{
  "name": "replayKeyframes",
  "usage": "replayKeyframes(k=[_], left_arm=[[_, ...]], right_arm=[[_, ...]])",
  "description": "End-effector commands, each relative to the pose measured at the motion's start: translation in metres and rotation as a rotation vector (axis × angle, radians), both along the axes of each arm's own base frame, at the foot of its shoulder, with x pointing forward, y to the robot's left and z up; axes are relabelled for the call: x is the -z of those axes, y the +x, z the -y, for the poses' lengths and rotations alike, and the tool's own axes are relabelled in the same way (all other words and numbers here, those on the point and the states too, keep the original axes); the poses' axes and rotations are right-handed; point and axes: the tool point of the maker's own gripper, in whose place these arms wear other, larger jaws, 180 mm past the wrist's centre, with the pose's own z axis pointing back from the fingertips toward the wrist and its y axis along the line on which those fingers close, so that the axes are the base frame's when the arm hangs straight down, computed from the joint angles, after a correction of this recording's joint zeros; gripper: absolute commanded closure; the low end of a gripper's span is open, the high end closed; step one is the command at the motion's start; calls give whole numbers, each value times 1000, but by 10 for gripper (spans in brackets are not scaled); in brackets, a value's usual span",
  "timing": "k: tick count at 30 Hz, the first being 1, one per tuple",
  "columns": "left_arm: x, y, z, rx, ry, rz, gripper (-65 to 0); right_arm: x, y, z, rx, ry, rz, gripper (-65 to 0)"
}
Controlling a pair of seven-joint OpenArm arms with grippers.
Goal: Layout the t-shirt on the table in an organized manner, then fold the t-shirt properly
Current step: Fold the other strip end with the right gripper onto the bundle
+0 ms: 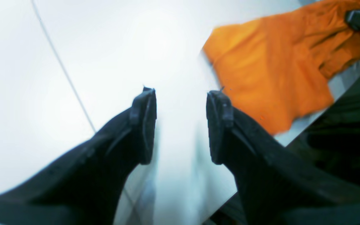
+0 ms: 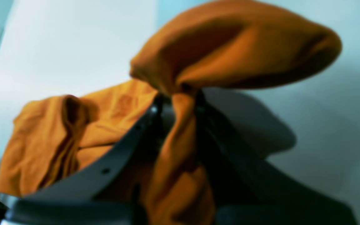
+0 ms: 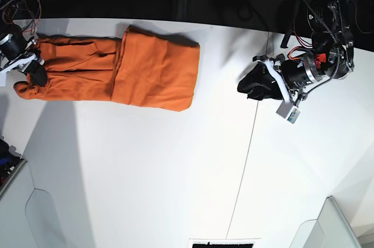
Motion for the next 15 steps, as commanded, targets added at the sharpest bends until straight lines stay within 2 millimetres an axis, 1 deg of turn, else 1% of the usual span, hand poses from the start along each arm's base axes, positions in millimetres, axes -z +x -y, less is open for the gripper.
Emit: replayKeyframes(k=[1,3,5,8,11,15], left_arm=[[-4,2,4,13,-26,16,-286],[9,-8,15,39,-43,-25,-286],[15,-16,30,74,-57,-35,-286],[26,-22,52,142,-7,-23,-286],[35,-28,71,209,49,15,-286],[42,-32,90,240,81,27,-286]], right_arm=[[-24,11,7,-9,-20,70,0],[-36,13,4,-37,-35,85,0],[-49,17,-3,-64,-41,117,0],[-62,22,-22,-115,-57,154,0],[-66,27,-56,-195,-44,177,0],[-66,29,-120,-318,6,200,0]])
